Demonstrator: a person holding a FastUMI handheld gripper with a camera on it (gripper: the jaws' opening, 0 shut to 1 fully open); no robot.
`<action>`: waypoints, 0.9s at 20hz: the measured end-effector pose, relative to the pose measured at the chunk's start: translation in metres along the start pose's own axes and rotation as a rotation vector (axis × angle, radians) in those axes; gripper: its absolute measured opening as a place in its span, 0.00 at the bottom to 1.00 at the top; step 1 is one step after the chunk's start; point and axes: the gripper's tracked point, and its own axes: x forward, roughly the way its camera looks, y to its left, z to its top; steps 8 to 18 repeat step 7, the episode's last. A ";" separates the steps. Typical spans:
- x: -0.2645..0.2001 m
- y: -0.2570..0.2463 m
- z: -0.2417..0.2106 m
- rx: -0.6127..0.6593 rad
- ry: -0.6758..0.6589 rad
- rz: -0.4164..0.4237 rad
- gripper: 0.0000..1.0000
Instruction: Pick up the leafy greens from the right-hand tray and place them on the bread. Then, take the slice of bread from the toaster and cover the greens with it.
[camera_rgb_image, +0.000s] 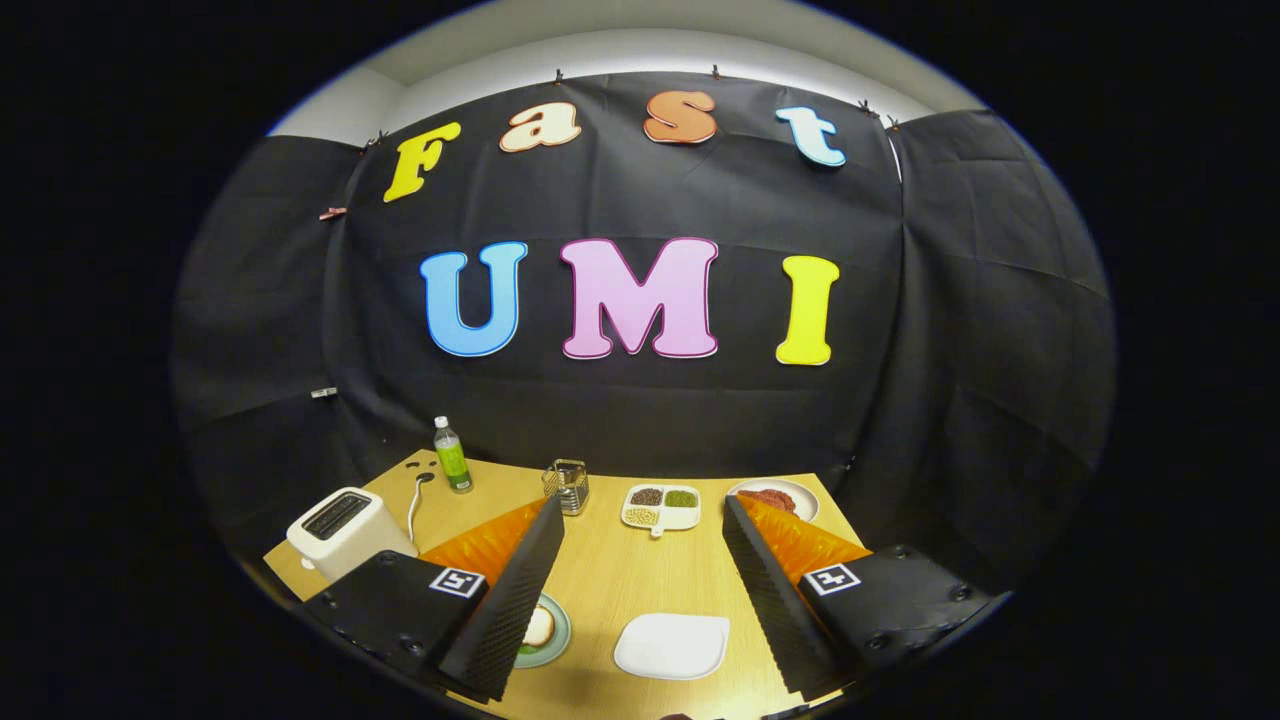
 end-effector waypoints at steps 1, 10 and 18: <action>0.000 0.000 0.000 0.005 0.001 0.002 0.99; -0.003 0.001 -0.003 0.041 -0.003 0.000 0.99; -0.003 0.001 -0.003 0.041 -0.003 0.000 0.99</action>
